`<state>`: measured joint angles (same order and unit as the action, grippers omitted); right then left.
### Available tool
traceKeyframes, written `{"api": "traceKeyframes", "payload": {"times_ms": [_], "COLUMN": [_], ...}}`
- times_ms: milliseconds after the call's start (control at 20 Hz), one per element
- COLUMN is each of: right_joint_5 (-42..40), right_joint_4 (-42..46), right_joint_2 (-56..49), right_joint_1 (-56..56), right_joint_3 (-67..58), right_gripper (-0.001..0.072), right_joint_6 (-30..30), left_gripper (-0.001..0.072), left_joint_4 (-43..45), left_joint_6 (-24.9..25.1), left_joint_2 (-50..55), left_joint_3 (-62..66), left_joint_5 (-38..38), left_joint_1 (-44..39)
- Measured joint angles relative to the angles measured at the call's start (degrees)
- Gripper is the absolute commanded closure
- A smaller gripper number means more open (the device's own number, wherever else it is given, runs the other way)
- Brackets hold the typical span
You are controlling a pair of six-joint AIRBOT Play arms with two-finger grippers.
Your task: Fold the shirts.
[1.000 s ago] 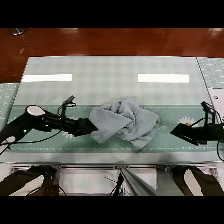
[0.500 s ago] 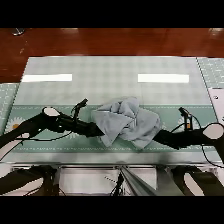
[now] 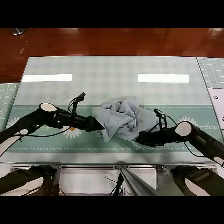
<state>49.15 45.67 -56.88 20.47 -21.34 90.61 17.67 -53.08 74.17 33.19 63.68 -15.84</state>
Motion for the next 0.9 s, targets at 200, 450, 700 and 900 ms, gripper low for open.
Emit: {"api": "traceKeyframes", "payload": {"times_ms": [200,450,700,900], "right_joint_5": [-0.4,10.9,21.2,28.1], "right_joint_4": [-0.2,9.2,18.3,25.4], "right_joint_2": [-2.1,-2.8,-1.8,5.2], "right_joint_1": [1.6,-4.1,-7.1,-7.7], "right_joint_3": [-6.8,-35.8,-75.5,-89.7], "right_gripper": [0.0684,0.0685,0.0685,0.0685], "right_joint_6": [-2.7,-3.5,-2.2,-1.9], "left_gripper": [0.0681,0.0681,0.0682,0.0682], "left_joint_4": [-0.9,-7.2,-5.2,9.6], "left_joint_6": [0.1,-0.2,-8.4,-16.9], "left_joint_2": [-0.2,-5.4,-12.4,-20.2], "left_joint_3": [2.1,19.8,49.8,66.6], "left_joint_5": [0.9,5.5,6.6,6.7], "left_joint_1": [1.2,9.7,20.9,27.0]}}
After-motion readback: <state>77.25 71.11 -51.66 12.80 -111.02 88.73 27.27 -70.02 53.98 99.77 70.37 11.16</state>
